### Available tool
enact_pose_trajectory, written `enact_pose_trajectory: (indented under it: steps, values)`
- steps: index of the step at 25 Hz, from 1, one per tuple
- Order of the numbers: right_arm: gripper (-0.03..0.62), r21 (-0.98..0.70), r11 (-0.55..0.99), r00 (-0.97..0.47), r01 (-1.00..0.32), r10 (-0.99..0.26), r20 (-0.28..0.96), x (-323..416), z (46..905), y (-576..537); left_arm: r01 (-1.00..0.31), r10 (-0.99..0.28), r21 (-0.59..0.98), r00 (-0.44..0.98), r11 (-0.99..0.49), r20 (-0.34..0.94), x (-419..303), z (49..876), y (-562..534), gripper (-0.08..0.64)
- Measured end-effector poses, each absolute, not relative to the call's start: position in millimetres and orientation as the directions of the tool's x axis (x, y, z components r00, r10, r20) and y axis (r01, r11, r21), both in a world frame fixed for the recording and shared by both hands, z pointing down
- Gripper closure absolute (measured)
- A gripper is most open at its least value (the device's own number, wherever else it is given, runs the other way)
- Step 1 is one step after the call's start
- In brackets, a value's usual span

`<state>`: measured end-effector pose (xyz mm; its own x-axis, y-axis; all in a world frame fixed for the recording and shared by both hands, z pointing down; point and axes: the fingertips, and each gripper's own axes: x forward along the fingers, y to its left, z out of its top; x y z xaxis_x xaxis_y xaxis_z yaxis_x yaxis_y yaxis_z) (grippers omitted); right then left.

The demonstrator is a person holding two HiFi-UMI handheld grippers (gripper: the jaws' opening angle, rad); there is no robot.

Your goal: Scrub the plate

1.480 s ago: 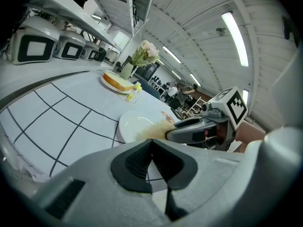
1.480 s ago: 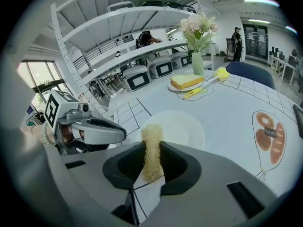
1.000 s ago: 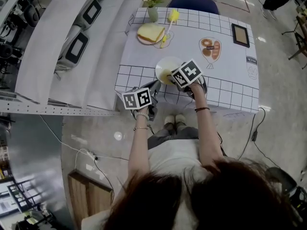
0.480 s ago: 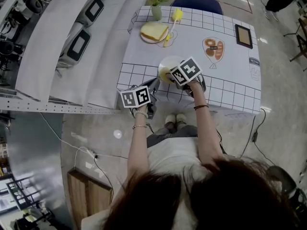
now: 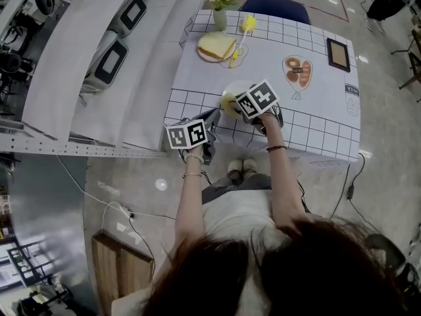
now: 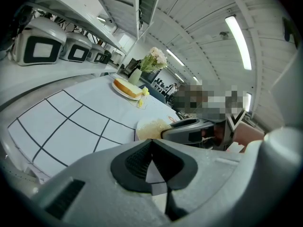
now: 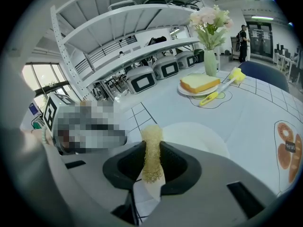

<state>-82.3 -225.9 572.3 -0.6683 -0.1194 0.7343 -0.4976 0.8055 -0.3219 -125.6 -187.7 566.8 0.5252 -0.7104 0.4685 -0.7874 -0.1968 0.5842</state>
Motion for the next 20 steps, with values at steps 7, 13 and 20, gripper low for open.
enact_pose_trajectory:
  steps: [7,13,20]
  values:
    - [0.512,-0.316,0.804,-0.670,-0.503,-0.133,0.730,-86.3,571.2,-232.1,-0.785,-0.715,0.588,0.524,-0.195,0.463,-130.2,563.3,-192.3,0.549]
    - [0.512,-0.318,0.798,-0.671,-0.511,-0.140,0.728,-87.0,572.0,-236.9,-0.777,-0.704,0.595,0.540,-0.207,0.460,-126.3,564.9,-195.5,0.549]
    - [0.512,-0.316,0.796,-0.675,-0.516,-0.151,0.722,-87.4,571.8,-244.1,-0.779,-0.708,0.592,0.537,-0.207,0.459,-128.6,564.1,-201.6,0.549]
